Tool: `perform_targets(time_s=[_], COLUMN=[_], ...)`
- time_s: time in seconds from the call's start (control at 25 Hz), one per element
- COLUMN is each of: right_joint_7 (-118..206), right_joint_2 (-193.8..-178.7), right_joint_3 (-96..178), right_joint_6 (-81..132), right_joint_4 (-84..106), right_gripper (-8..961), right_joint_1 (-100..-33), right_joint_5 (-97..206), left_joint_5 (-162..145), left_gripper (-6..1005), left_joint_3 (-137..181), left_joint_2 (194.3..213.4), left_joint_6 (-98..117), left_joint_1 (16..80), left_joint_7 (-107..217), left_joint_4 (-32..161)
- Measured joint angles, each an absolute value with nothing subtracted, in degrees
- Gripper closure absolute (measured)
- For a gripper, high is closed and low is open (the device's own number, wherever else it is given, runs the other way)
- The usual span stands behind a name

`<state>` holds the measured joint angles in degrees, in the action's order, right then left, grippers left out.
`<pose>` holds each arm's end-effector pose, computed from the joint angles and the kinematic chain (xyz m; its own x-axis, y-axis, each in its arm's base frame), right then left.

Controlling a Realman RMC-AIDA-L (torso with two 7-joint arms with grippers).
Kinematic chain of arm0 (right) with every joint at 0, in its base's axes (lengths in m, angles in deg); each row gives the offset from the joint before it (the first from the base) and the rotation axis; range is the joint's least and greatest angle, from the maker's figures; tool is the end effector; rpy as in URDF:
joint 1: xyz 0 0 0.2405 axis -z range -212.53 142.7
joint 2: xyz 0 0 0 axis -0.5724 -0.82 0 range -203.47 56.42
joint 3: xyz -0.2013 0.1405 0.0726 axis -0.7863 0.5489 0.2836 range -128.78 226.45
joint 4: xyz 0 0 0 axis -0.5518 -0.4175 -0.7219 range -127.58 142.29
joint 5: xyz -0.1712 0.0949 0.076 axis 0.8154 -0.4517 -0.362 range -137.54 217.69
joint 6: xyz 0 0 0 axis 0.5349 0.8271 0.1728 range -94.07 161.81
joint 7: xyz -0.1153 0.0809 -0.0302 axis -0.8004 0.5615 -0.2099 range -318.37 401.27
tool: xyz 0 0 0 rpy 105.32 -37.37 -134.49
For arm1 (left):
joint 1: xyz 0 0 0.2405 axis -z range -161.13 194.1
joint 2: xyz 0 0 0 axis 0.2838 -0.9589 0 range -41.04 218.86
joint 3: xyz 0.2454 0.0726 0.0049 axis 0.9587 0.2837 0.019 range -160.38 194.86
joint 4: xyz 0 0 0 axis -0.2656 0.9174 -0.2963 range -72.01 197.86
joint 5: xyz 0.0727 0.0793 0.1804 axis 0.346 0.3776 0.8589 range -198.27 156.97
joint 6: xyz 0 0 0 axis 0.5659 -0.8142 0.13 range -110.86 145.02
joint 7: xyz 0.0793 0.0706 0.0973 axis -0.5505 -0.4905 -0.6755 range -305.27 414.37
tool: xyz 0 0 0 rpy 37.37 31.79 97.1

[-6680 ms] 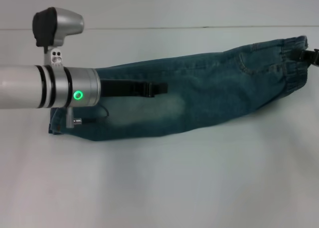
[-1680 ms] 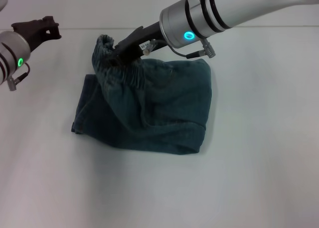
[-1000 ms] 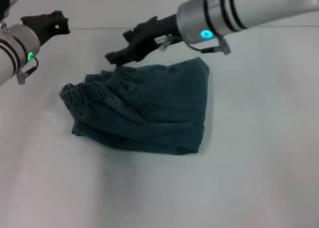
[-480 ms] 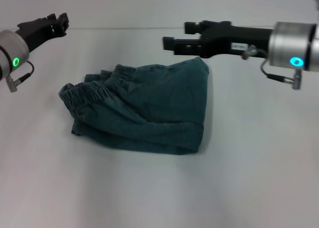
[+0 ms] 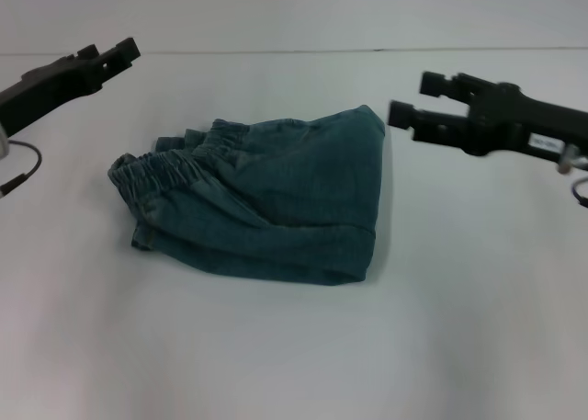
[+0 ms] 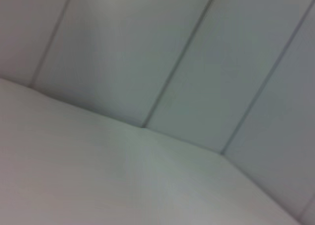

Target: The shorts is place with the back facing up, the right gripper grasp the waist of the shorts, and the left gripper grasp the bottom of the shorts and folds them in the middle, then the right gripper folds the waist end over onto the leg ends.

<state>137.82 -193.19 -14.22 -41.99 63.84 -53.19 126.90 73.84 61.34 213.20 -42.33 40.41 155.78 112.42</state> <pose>0.2254 0.3369 0.0241 0.6289 -0.3509 -0.6938 -0.6082 -0.7779 -0.1578 -0.2759 0.3787 0.0415 0.4022 0.3887 0.8289 0.8838 -0.4012 -0.2407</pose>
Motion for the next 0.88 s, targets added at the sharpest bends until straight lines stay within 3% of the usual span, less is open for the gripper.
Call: perform_targets(time_s=[0.16,0.36,0.88], right_joint_7=[132.6,128.8,128.3], right_joint_2=[-192.94,-192.42,-190.79], right_joint_3=[-9.5,-4.6,-1.0], right_joint_6=[-48.5,-53.8,-66.0], right_joint_4=[60.6,58.4,57.2], right_gripper=[22,28,28], right_joint_1=[-52.3,-51.6,-52.8], right_joint_5=[127.2,130.3,140.0], left_joint_5=[74.3,76.2,82.6], left_gripper=[288,117,111], left_joint_3=[56.3,52.5,51.2], left_joint_2=[212.75,212.60,212.50], left_joint_6=[-52.4,-62.0,-79.3], left_joint_1=[38.8,37.2,37.0], left_joint_7=[154.8,152.8,144.7], left_joint_4=[111.8,111.8,108.3])
